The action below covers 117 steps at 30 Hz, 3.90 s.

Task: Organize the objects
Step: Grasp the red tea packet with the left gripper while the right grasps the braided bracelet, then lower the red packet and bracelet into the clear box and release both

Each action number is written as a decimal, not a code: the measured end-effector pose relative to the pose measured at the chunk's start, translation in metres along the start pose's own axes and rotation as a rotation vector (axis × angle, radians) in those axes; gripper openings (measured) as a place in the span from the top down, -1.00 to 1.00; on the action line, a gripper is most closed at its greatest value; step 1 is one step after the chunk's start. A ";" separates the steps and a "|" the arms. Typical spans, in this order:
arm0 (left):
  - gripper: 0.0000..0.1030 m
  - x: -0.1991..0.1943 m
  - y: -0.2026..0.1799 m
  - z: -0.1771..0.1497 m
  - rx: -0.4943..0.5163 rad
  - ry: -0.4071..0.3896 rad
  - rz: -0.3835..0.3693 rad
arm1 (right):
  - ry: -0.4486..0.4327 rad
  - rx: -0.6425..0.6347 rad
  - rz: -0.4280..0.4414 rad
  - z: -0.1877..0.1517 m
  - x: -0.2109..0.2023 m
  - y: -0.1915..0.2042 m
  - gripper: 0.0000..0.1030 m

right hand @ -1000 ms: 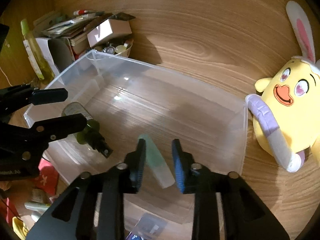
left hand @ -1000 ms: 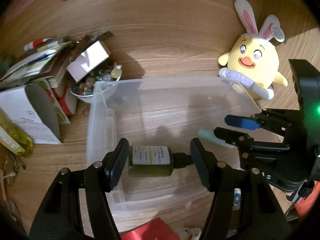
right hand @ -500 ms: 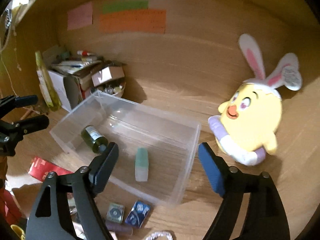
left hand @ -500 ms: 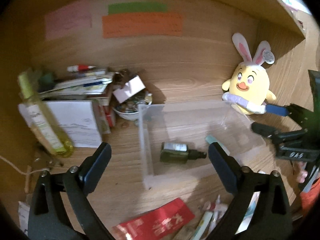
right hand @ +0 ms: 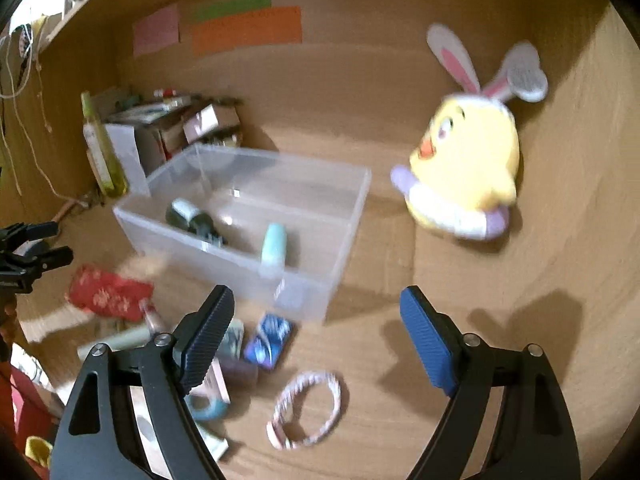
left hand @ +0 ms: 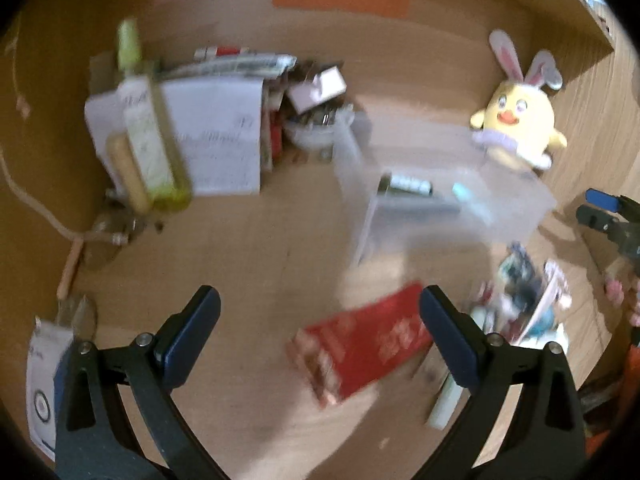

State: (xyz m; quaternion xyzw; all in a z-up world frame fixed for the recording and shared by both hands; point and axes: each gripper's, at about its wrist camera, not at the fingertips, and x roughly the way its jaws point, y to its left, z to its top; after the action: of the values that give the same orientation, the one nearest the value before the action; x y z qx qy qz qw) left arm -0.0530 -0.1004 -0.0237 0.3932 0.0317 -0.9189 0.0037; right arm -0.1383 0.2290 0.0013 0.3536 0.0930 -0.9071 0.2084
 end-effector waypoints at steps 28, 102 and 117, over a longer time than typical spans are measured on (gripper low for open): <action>-0.64 0.059 -0.013 -0.016 0.207 0.172 -0.082 | 0.210 0.152 0.024 -0.070 0.035 -0.027 -0.27; -0.10 0.068 -0.113 0.111 0.072 -0.027 -0.176 | 0.075 -0.022 0.059 0.066 0.096 0.025 0.81; -0.10 0.104 -0.141 0.106 0.140 0.105 -0.204 | 0.158 -0.081 0.009 0.056 0.121 0.029 0.80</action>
State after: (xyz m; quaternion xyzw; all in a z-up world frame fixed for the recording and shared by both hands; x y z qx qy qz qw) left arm -0.2061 0.0359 -0.0182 0.4346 0.0075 -0.8927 -0.1187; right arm -0.2394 0.1475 -0.0402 0.4156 0.1443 -0.8710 0.2185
